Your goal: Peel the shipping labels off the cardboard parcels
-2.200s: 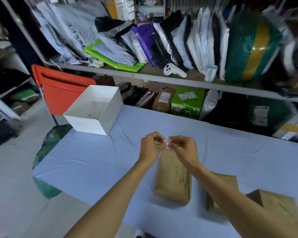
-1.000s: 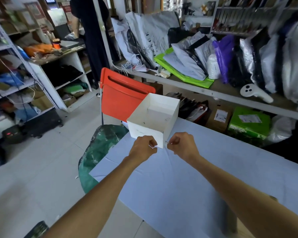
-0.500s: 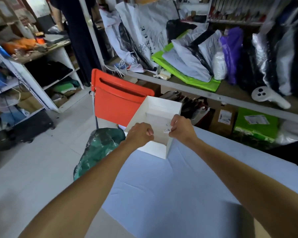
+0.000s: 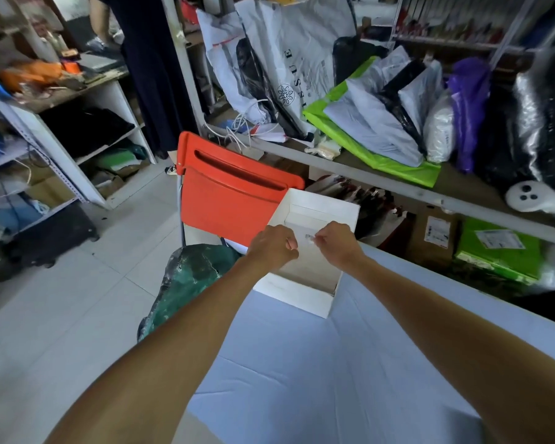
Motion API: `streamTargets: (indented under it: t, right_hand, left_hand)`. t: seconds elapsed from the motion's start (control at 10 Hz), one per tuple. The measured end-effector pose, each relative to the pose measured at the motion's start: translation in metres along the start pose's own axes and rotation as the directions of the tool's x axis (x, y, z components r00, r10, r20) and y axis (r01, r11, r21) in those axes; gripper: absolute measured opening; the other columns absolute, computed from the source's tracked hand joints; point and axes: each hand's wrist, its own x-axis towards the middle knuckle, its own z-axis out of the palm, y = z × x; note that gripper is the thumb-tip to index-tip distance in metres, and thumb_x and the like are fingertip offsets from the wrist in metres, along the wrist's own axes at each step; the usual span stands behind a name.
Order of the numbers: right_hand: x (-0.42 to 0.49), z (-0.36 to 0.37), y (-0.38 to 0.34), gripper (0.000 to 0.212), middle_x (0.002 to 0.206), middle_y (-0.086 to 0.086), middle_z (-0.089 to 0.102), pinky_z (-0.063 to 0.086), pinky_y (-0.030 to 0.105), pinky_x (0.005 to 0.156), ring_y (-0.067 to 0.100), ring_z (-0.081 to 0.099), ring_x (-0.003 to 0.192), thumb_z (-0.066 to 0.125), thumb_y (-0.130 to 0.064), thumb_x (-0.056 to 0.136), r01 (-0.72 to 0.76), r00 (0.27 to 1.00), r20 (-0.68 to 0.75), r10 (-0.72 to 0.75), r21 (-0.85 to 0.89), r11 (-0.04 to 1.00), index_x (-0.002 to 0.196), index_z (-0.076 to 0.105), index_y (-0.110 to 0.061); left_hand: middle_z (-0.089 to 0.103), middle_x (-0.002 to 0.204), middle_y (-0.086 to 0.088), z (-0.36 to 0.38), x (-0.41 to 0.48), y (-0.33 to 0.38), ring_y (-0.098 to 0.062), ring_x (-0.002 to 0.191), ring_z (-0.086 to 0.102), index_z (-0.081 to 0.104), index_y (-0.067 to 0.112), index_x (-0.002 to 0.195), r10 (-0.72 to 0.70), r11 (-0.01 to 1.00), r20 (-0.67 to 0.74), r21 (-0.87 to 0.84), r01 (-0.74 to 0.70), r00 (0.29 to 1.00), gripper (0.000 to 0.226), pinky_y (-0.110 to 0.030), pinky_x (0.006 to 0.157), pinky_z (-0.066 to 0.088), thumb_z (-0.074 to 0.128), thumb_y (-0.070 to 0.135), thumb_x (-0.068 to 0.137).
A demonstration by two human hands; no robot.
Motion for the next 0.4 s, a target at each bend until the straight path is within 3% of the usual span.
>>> streamTargets:
  t: [0.1,0.2,0.4]
  right_hand:
    - [0.008,0.003,0.000,0.017,0.102,0.013,0.062,0.044,0.032,0.081,0.030,0.056,0.105,0.049,-0.010,0.095,-0.006,1.000,-0.019,0.005,-0.032,0.999,0.100,0.064,-0.002]
    - [0.007,-0.002,-0.004,0.038,0.128,0.015,0.055,0.043,0.032,0.093,0.028,0.051,0.117,0.043,0.002,0.092,0.006,0.999,-0.034,-0.010,-0.112,0.994,0.127,0.053,-0.004]
    - [0.013,-0.004,-0.001,0.025,0.108,0.010,0.065,0.055,0.039,0.083,0.026,0.062,0.093,0.044,-0.005,0.089,-0.028,1.000,-0.005,0.028,-0.086,0.996,0.103,0.065,-0.003]
  left_hand:
    - [0.071,0.099,-0.003,-0.001,0.008,0.000,-0.020,0.096,0.064,0.072,0.011,0.094,0.005,1.000,-0.003,0.009,-0.005,1.000,0.016,-0.034,0.088,0.053,0.068,0.018,0.081]
    - [0.072,0.096,-0.002,-0.001,0.014,0.000,-0.020,0.094,0.065,0.071,0.012,0.092,0.001,1.000,0.009,-0.003,-0.001,1.000,0.015,-0.035,0.088,0.053,0.069,0.018,0.080]
    - [0.072,0.096,-0.001,0.002,0.019,0.002,-0.020,0.093,0.065,0.072,0.013,0.091,0.011,1.000,0.006,-0.014,-0.011,1.000,0.014,-0.038,0.089,0.053,0.068,0.019,0.079]
